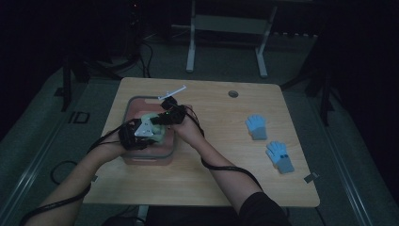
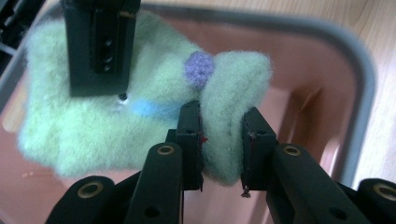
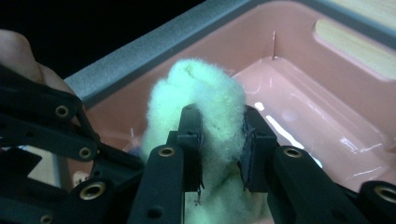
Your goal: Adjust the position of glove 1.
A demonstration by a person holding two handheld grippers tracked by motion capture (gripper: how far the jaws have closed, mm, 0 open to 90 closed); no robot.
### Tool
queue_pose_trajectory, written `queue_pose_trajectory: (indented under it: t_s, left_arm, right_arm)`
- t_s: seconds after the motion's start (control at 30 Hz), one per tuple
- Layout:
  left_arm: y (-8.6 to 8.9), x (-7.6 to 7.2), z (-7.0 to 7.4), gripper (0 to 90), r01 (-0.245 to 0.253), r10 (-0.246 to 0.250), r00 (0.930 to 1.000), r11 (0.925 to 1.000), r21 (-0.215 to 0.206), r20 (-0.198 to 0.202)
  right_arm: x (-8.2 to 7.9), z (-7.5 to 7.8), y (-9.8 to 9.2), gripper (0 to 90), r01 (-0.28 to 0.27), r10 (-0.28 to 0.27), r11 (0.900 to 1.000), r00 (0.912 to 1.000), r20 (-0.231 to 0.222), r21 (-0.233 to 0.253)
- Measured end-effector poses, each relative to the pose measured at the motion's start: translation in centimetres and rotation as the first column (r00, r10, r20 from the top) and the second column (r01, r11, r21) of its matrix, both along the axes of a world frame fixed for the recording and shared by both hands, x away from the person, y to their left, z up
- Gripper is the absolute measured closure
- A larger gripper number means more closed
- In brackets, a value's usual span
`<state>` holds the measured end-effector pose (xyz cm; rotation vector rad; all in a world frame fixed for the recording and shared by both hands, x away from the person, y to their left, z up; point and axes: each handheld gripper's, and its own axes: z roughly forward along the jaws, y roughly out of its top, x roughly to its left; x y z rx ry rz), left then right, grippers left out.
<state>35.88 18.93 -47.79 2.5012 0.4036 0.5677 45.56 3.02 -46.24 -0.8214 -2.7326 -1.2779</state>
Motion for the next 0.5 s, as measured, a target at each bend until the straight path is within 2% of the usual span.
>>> queue_pose_trajectory:
  t_s: [0.1, 0.23, 0.5]
  left_arm:
    - [-0.2, 0.2, -0.8, 73.7, 0.001, 0.0, 0.9999, 0.9999, 0.015, -0.011]
    - [-0.4, 0.8, -1.7, 73.7, 0.008, -0.006, 0.9987, 0.9996, 0.026, -0.051]
    - [-0.9, 1.6, -2.4, 73.5, 0.023, -0.016, 0.9955, 0.997, 0.074, -0.094]
  right_arm:
    - [0.2, -0.7, 0.2, 73.3, 0.0, 0.0, 1.0, 0.9999, -0.015, -0.016]
    - [0.4, -1.5, 0.3, 73.4, 0.008, -0.009, 0.999, 0.9997, -0.023, -0.042]
    - [0.8, -2.9, 0.5, 72.7, 0.012, -0.016, 0.996, 0.999, -0.042, -0.092]
